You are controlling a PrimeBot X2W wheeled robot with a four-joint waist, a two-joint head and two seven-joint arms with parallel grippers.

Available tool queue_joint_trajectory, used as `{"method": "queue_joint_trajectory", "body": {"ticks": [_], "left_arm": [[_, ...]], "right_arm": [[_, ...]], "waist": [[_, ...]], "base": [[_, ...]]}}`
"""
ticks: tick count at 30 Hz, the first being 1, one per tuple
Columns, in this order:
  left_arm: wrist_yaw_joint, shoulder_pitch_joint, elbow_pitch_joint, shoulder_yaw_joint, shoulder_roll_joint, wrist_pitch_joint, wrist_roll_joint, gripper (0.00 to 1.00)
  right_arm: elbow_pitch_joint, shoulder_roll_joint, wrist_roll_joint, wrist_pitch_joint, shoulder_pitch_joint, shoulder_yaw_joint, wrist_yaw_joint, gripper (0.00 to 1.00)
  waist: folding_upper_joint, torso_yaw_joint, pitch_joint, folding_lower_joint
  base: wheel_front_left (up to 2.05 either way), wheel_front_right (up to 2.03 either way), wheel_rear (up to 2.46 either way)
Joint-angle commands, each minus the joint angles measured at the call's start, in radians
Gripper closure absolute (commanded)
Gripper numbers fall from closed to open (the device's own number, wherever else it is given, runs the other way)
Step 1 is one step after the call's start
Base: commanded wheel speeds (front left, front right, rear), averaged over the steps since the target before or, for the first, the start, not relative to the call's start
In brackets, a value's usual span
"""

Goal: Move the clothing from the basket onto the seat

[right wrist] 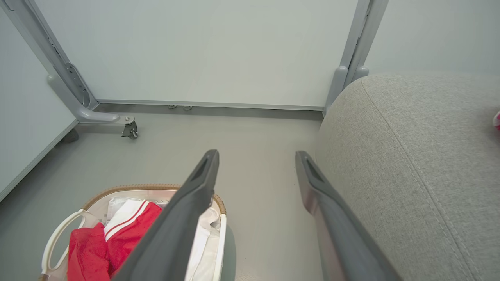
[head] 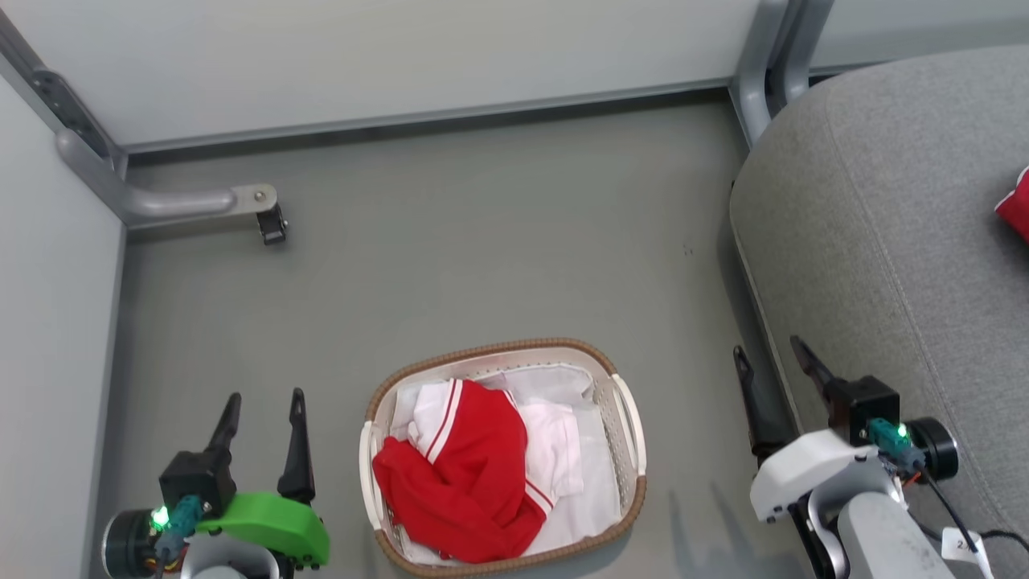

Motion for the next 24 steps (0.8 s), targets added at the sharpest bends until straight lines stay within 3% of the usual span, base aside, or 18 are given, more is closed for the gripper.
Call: {"method": "queue_joint_trajectory", "body": {"ticks": [1,14,24], "left_arm": [[0.001,0.023,0.001,-0.004,0.0,0.001,0.0,0.0],[0.001,0.123,-0.051,-0.015,-0.001,0.001,-0.025,0.0],[0.005,0.126,-0.069,-0.028,-0.001,0.001,-0.037,0.0]], "right_arm": [[0.003,-0.005,0.004,-0.002,0.025,0.002,-0.001,0.0],[-0.008,-0.005,0.031,-0.002,0.119,0.012,-0.001,0.0],[-0.017,-0.004,0.037,-0.002,0.119,0.016,-0.001,0.0]], "waist": [[0.0,0.012,-0.048,0.0001],[0.0,0.0,-0.13,0.0001],[0.0,-0.009,-0.125,0.0001]], "base": [[0.0,0.0,0.0],[0.0,0.0,0.0],[0.0,0.0,0.0]]}}
